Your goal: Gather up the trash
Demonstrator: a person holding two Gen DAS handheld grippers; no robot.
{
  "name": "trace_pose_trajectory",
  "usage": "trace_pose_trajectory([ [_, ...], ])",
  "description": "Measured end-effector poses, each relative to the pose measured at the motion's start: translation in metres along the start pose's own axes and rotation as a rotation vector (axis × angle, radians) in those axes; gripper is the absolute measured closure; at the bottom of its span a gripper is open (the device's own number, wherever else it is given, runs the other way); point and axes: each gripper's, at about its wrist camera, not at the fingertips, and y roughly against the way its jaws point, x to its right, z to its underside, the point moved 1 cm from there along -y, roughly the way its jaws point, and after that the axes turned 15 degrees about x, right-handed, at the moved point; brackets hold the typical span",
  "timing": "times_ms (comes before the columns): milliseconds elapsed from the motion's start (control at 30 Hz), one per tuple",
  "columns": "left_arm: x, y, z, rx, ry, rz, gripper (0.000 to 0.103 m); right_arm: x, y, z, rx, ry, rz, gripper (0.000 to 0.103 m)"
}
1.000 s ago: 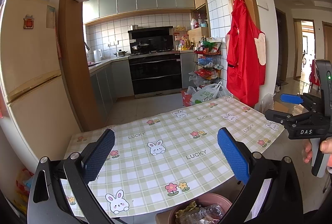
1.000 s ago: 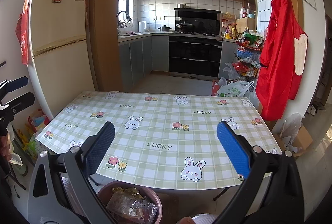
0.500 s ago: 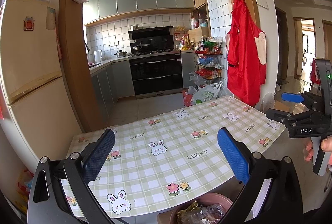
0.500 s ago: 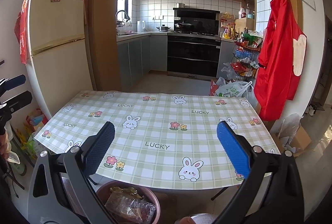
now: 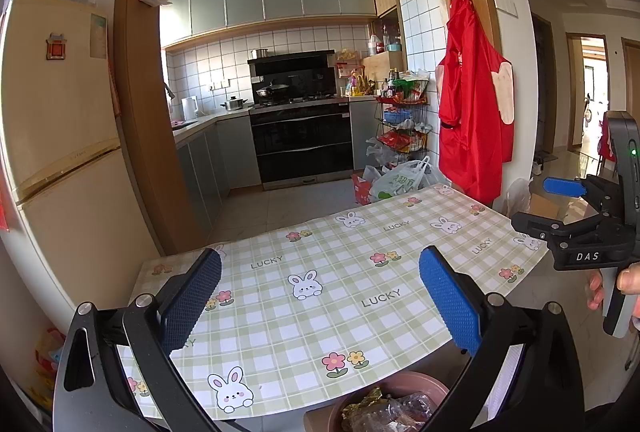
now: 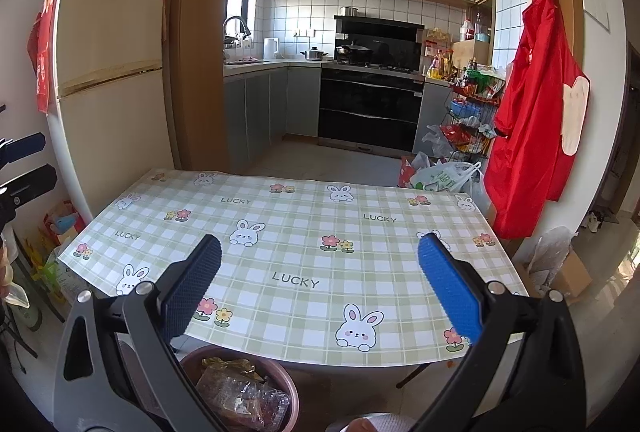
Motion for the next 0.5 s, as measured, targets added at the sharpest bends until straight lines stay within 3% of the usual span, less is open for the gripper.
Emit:
trace_pose_trajectory([
  [500, -0.009, 0.000, 0.003, -0.010, -0.003, -0.010, 0.006, -0.001, 0.000, 0.001, -0.003, 0.002, 0.002, 0.006],
])
